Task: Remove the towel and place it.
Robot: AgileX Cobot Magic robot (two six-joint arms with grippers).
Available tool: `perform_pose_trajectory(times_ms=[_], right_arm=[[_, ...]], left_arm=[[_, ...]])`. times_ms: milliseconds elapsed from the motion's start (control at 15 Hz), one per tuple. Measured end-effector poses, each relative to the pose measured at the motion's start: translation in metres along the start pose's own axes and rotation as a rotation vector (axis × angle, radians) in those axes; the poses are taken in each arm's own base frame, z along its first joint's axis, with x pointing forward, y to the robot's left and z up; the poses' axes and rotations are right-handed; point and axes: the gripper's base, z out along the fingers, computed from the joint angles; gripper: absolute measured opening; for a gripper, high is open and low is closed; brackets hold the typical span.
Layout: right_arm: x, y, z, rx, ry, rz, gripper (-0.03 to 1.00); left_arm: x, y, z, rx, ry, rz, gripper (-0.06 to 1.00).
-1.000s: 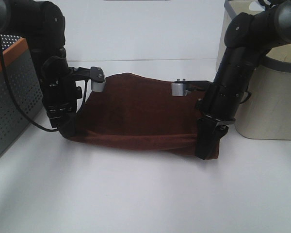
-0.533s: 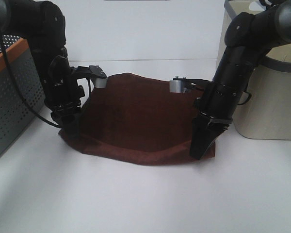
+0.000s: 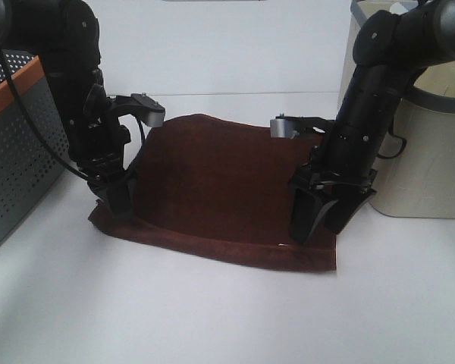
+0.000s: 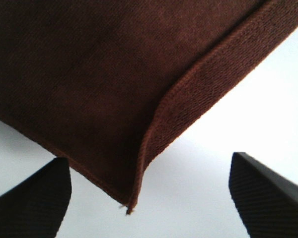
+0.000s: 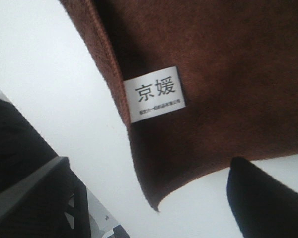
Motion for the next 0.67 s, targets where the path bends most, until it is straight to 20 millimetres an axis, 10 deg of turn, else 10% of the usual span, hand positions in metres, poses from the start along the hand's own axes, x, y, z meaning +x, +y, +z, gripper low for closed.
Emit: perform_pose_trajectory(times_ms=[667], right_arm=[[-0.029, 0.064, -0.171, 0.137, -0.512, 0.025, 0.75]], left_arm=[[-0.013, -0.017, -0.125, -0.163, -0.301, -0.252, 0.82]])
